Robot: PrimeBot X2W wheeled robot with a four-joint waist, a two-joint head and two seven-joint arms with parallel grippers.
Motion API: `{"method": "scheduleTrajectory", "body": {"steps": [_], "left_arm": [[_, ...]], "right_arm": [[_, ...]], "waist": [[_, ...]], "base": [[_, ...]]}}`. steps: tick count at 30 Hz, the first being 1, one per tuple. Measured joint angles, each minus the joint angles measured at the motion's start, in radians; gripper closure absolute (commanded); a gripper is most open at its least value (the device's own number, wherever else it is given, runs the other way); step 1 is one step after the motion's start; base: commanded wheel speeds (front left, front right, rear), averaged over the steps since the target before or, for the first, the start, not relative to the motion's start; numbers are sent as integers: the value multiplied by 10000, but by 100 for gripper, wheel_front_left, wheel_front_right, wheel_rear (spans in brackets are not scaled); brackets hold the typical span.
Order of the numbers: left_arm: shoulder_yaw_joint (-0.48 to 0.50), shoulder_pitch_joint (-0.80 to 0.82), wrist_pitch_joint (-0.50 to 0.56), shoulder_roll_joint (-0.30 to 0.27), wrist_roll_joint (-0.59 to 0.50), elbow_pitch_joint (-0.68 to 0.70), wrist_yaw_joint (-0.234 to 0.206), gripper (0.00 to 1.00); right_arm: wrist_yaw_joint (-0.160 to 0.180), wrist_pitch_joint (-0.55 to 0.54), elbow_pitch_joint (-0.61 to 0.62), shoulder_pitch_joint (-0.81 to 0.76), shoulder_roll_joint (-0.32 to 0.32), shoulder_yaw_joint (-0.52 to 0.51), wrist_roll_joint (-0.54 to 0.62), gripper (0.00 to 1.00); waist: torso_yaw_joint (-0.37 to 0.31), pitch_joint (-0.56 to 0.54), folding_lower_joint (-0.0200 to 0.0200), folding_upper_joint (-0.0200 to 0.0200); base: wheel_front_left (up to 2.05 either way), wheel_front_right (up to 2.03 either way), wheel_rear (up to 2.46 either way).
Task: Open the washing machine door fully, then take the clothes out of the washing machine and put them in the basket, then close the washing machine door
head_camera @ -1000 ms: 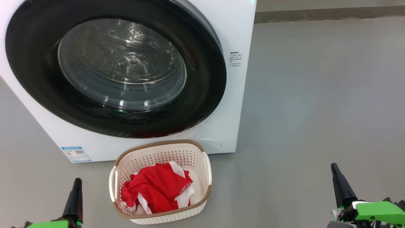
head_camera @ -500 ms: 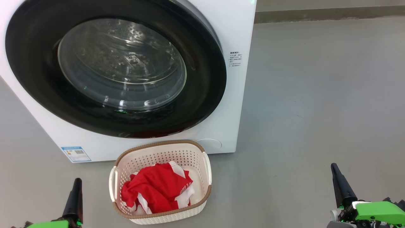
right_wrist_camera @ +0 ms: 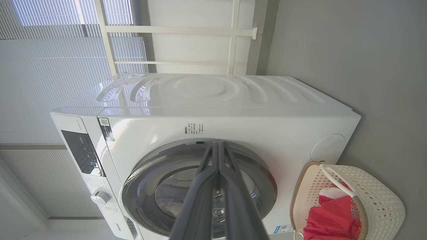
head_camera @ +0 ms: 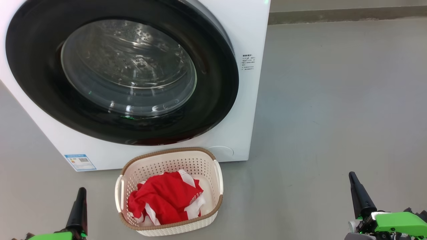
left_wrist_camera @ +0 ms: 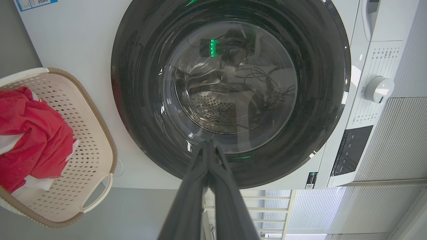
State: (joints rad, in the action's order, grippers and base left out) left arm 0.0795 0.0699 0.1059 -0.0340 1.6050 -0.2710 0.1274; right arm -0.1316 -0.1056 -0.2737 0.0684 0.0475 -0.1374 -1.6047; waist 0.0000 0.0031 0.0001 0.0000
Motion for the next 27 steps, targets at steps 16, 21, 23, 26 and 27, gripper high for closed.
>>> {"method": "scheduleTrajectory", "body": {"steps": [16, 21, 23, 26, 27], "left_arm": [[0, 0, 0, 0, 0, 0, 0, 100], [0, 0, 0, 0, 0, 0, 0, 100], [0, 0, 0, 0, 0, 0, 0, 100], [0, 0, 0, 0, 0, 0, 0, 100], [0, 0, 0, 0, 0, 0, 0, 100]], "right_arm": [[0, 0, 0, 0, -2, 0, 0, 100], [0, 0, 0, 0, -2, 0, 0, 100], [0, 0, 0, 0, -2, -2, 0, 100], [0, 0, 0, 0, -2, -2, 0, 100], [0, 0, 0, 0, -2, -2, 0, 100]], "waist": [[0, 0, 0, 0], [0, 0, 0, 0], [0, 0, 0, 0], [0, 0, 0, 0], [0, 0, 0, 0]], "base": [[0, 0, 0], [0, 0, 0], [0, 0, 0], [0, 0, 0], [0, 0, 0]]}}
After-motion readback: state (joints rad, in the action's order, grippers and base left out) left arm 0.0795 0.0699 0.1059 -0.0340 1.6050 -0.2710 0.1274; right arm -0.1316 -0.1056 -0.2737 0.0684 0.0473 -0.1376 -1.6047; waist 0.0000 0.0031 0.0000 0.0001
